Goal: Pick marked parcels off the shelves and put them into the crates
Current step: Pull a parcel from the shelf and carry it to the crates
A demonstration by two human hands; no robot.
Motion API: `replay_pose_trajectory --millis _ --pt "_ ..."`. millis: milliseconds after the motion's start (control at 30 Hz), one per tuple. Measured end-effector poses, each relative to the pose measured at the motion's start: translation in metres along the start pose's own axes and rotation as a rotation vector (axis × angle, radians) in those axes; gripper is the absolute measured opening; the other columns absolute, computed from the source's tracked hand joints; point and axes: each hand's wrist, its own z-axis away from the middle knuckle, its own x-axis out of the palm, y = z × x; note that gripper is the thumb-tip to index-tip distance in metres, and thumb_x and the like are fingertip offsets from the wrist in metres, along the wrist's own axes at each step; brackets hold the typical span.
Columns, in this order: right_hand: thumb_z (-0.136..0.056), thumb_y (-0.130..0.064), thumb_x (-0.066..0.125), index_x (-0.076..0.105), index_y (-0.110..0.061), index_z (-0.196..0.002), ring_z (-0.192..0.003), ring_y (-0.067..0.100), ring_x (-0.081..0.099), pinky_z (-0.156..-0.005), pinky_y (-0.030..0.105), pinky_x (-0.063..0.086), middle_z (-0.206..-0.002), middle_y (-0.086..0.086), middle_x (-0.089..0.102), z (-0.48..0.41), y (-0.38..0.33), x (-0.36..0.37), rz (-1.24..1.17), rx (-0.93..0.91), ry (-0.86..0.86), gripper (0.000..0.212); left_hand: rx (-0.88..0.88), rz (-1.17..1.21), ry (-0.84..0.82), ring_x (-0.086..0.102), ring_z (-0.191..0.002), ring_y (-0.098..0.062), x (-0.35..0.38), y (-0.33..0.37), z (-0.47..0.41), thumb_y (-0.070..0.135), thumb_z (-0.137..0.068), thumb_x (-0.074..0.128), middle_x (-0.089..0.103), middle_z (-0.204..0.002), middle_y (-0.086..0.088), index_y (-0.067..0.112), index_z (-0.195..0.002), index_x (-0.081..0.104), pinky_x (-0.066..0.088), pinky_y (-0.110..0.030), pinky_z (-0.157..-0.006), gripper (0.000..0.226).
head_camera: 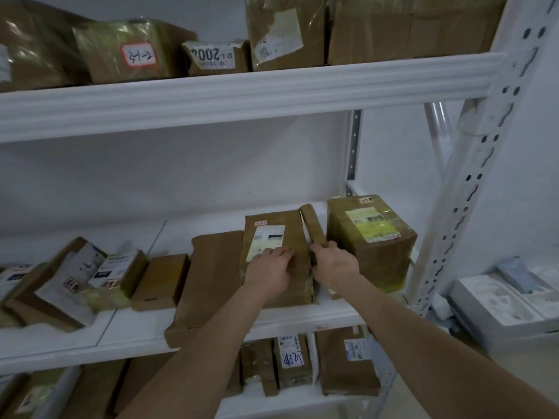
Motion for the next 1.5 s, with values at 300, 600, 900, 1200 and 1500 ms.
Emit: replay_pose_trajectory --millis 300,600,900,1200,1500 --pt "-0.099 -0.028 0.045 0.049 -0.019 -0.128 -0.091 0.031 0.062 -0.07 0.036 0.051 -0.107 0.011 0.054 0.01 0.007 -0.031 -0.14 0.044 0.361 0.031 -0.041 0.185 -0.047 0.048 -0.122 -0.023 -0.013 -0.001 -0.003 0.045 -0.091 0.049 0.049 -0.139 -0.003 0.023 -0.14 0.042 0.047 -0.04 -0.096 0.055" --pt "-0.101 -0.023 0.043 0.059 -0.017 -0.124 -0.095 0.026 0.061 -0.082 0.037 0.053 -0.12 0.006 0.059 0.039 0.022 -0.1 -0.311 -0.014 0.726 0.029 -0.395 0.821 0.057 0.055 -0.109 -0.024 -0.054 0.014 -0.003 0.039 -0.097 0.049 0.049 -0.14 -0.011 0.01 -0.148 0.028 0.046 -0.019 -0.068 0.062" --pt "-0.093 -0.013 0.058 0.064 -0.015 -0.107 -0.093 0.016 0.06 -0.074 0.025 0.048 -0.104 0.0 0.064 0.046 0.024 -0.119 -1.157 0.095 0.745 0.015 -0.486 1.624 0.081 0.063 -0.109 -0.027 -0.075 0.031 0.007 0.042 -0.09 0.061 0.067 -0.119 -0.006 0.014 -0.126 0.057 0.049 -0.047 -0.097 0.046" --pt "-0.087 -0.017 0.065 0.049 -0.013 -0.135 -0.106 0.021 0.062 -0.093 0.038 0.053 -0.126 0.004 0.061 0.046 0.013 -0.081 -1.034 0.039 0.259 0.05 -0.449 1.57 0.255 0.06 -0.111 -0.026 -0.079 0.0 0.029 0.014 -0.096 0.055 0.063 -0.125 -0.005 0.018 -0.13 0.049 0.05 -0.05 -0.094 0.035" --pt "-0.087 -0.04 0.063 0.056 -0.025 -0.119 -0.083 0.017 0.059 -0.073 0.031 0.052 -0.102 -0.002 0.065 0.048 0.013 -0.092 -0.732 0.134 0.49 0.036 -0.444 1.07 0.208 0.049 -0.126 -0.029 -0.073 0.008 0.022 0.012 -0.097 0.052 0.046 -0.144 -0.011 0.011 -0.146 0.032 0.045 -0.041 -0.102 0.052"
